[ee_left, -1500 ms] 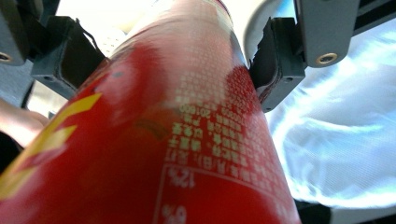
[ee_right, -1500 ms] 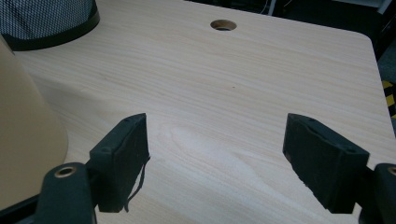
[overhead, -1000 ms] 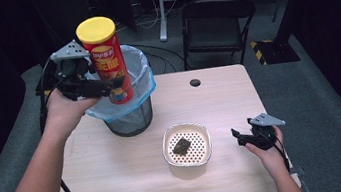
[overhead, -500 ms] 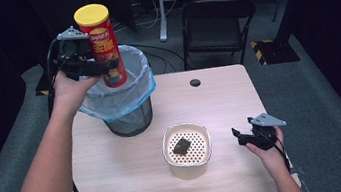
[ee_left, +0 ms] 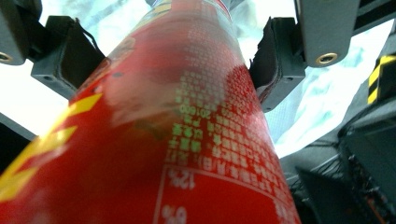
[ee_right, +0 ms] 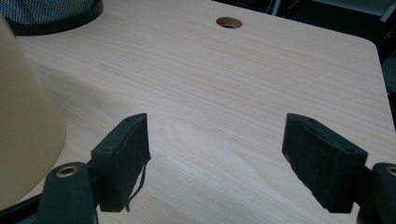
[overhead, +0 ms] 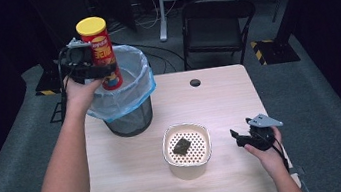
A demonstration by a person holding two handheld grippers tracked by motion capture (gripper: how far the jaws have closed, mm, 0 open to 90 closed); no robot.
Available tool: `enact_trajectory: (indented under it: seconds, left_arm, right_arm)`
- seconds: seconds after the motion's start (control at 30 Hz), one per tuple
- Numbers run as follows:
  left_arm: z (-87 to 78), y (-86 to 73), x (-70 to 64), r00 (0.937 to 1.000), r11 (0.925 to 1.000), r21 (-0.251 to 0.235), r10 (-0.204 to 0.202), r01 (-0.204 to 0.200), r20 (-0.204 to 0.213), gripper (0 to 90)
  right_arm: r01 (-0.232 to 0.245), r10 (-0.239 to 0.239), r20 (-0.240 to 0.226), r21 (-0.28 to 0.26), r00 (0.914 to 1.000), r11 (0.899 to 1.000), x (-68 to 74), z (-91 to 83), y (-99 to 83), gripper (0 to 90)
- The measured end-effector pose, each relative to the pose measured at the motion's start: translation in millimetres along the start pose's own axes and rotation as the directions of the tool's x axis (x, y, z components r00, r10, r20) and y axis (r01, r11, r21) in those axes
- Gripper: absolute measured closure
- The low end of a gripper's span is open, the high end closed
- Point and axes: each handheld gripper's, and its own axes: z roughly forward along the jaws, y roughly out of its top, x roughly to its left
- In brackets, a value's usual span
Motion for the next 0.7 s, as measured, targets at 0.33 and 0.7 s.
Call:
enact_trajectory:
  seconds: [0.33, 0.7]
  left_arm:
    - [10.3, -15.5, 14.9, 0.9960, 0.9941, 0.065, -0.088, 0.087, 0.014, 23.6]
    - [-0.5, -23.5, 19.0, 0.9968, 0.9947, 0.065, -0.078, 0.079, -0.015, 11.6]
  right_arm:
    - [0.008, -0.008, -0.004, -0.006, 1.0000, 1.000, 1.0, 0.8, 0.4, 22.5]
    - [0.002, -0.002, -0.001, -0.008, 1.0000, 1.000, 1.0, -0.1, 0.4, 22.6]
